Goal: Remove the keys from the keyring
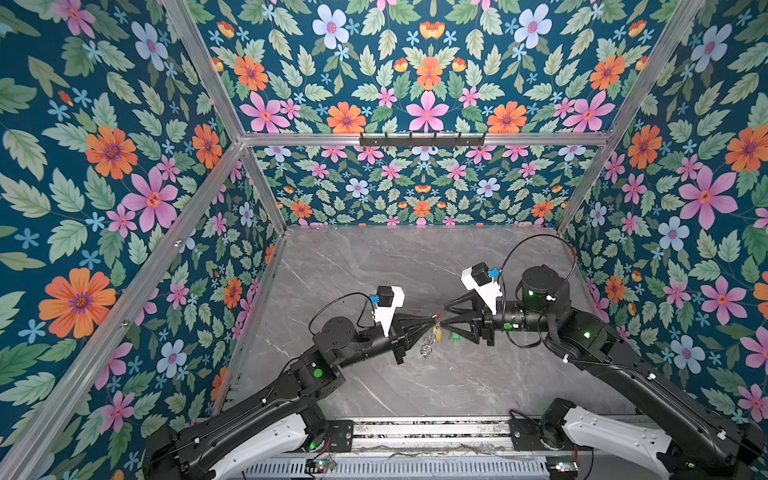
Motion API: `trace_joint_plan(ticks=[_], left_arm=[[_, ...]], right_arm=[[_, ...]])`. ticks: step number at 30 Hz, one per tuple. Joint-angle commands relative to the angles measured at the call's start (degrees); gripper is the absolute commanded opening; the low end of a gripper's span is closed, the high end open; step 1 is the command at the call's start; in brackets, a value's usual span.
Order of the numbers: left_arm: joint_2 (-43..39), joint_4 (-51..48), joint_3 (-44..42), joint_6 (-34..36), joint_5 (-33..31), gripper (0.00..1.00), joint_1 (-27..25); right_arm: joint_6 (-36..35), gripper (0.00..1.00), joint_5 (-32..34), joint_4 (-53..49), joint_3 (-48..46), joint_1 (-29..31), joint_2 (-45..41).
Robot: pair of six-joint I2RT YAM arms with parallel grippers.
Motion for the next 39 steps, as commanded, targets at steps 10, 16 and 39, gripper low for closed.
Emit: trace_joint_plan(ticks=[10,16,39], left_arm=[[3.0,24.0,-5.6,-3.4,-3.8,0.00,-0.1],[3.3,27.5,-7.1,-4.6,-4.2,0.00,-0.1],[3.7,27.7,-7.0,-4.7,-4.8,0.00,-0.1]], right_arm=[[14.4,0.45,-11.2,25.5,-5.7,-3.0,2.5],[14.5,0.40,-10.2,25.6,-6.6,-2.9,2.8],[14.1,0.28,-10.9,24.6,-5.6,-2.9,3.7]])
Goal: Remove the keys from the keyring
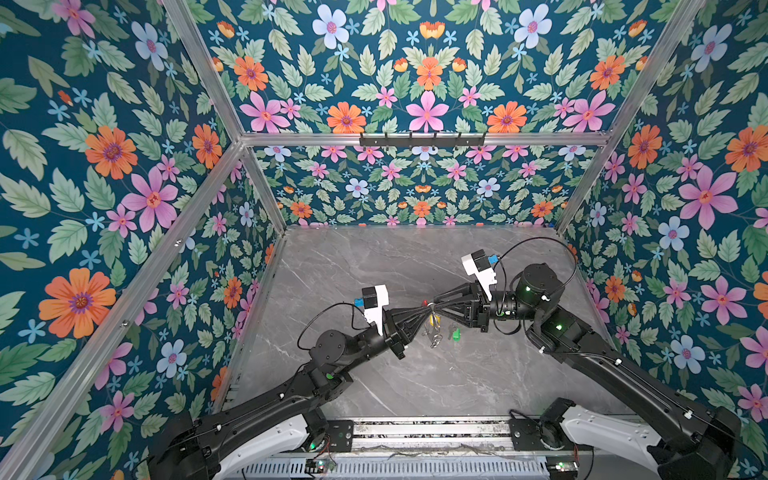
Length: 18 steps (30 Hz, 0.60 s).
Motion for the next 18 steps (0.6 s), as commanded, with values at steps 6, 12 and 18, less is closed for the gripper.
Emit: trace_joint_plan(ticks=[6,12,18], left_arm=[[0.1,2.3,0.4,-0.3,-0.4,0.00,0.0],[0.1,1.8,0.8,-0.3,-0.1,0.00,0.0],[-2.3,-3.3,1.9,-0.7,0.6,0.13,0.0]], right_arm=[[-1.7,0.17,0.3,-1.8,1.9,0.0,0.3],[-2.5,0.00,-0.2,-3.5,2.1,0.1,0.6],[-9.0,0.00,0.5,-15.0,5.7,0.1,0.0]])
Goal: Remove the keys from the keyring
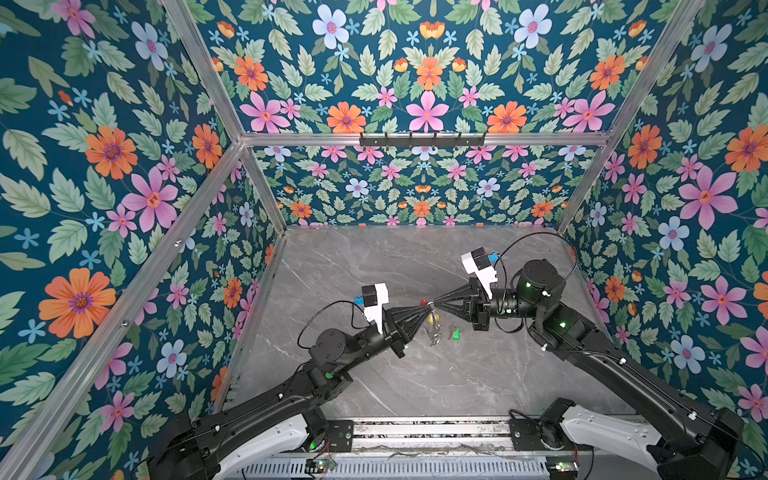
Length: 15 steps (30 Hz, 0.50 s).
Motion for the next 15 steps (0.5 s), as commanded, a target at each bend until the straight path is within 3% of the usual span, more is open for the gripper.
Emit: trace_joint_plan(ticks=[1,7,15], left_arm=[[-2.3,-2.4,1.1,0.3,0.5,0.17,0.0],[-7.6,-16.2,3.9,1.8,1.4,0.33,0.0],[-4.1,-37.5,15.3,4.8,8.3,0.36,0.5]], right_arm=[[-5.8,0.00,0.2,-10.3,2.6,-0.1,-0.4],[-12.6,0.00,-0.3,-21.7,6.9,-0.1,0.3],[-21.3,0.00,-0.7,-35.2,14.0,-0.1,2.7]])
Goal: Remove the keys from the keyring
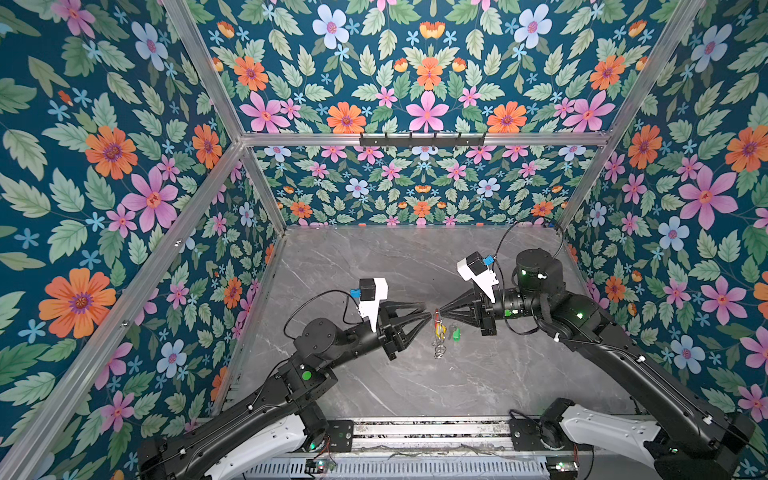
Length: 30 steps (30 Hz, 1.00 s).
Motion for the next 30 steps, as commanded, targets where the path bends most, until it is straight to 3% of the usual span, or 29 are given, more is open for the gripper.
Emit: trace_joint_plan(ticks=[1,16,30], left_arm=[[1.3,-11.1,2.9,2.1,3.7,0.36,0.2],[5.9,-17.5,9.3,1.3,11.7,0.32,1.6],[7.0,-16.0,8.9,1.3,13.5,0.13,1.6]], right_arm=[[-5.3,0.00,-0.8,-6.8,2.1,0.0,0.5],[-12.9,0.00,-1.5,-16.4,7.9,0.8,2.0],[-13.2,0.00,0.0,-15.8,8.8,1.4,3.0]])
